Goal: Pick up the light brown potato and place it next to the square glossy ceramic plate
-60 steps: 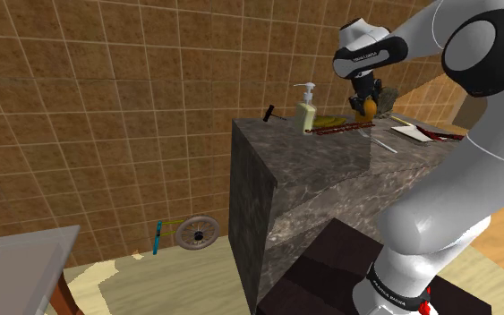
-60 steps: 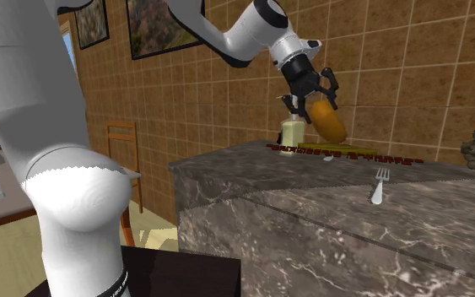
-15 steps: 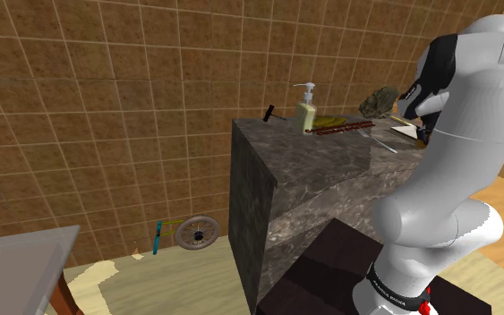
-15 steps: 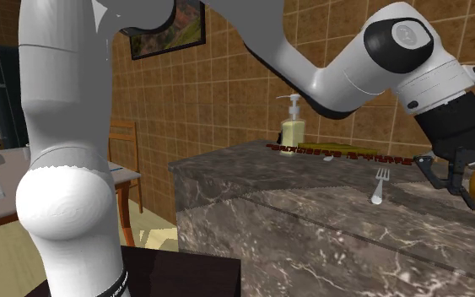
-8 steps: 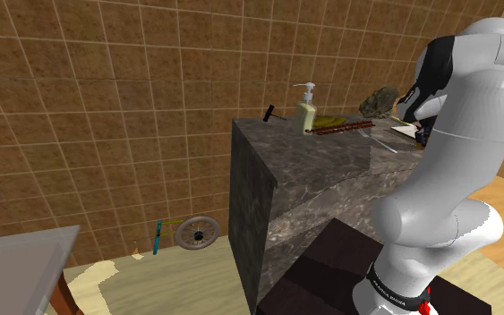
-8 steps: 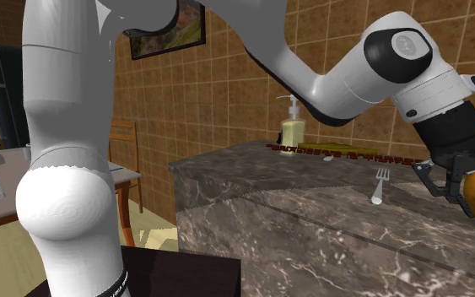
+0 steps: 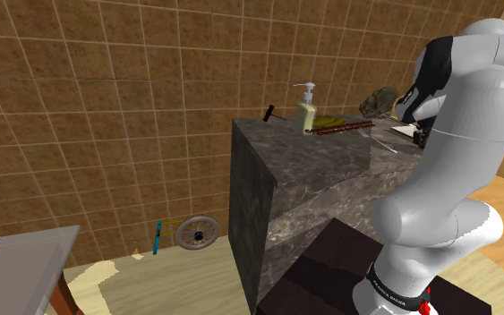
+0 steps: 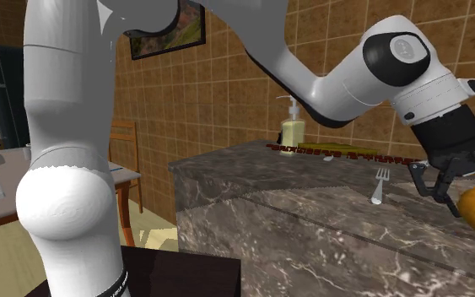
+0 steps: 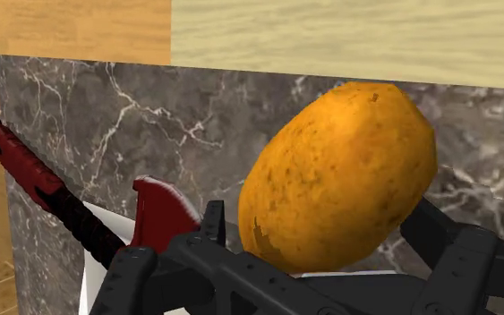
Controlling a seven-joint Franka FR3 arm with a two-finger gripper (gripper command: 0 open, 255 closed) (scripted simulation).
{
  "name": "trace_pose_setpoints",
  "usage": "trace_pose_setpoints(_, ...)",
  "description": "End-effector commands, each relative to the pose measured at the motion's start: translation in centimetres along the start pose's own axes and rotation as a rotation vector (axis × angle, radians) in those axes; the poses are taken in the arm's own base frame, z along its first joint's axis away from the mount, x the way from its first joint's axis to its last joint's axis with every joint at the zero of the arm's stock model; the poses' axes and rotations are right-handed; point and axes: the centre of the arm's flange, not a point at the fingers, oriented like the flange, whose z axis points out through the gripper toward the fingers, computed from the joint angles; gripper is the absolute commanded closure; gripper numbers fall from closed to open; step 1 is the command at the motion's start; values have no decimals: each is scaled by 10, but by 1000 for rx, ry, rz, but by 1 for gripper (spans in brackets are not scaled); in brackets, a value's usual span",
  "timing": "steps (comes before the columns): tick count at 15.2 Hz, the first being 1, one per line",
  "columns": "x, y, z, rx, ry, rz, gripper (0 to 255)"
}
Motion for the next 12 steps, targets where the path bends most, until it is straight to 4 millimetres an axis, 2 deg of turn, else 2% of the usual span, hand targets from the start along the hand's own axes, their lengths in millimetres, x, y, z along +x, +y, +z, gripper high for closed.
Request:
trace_pose_setpoints(1,0,-1,-13,0,0,0,0)
trace_pose_setpoints(4,0,-1,-50,0,0,0,0)
trace_pose_setpoints(12,0,-1,-50,0,0,0,0)
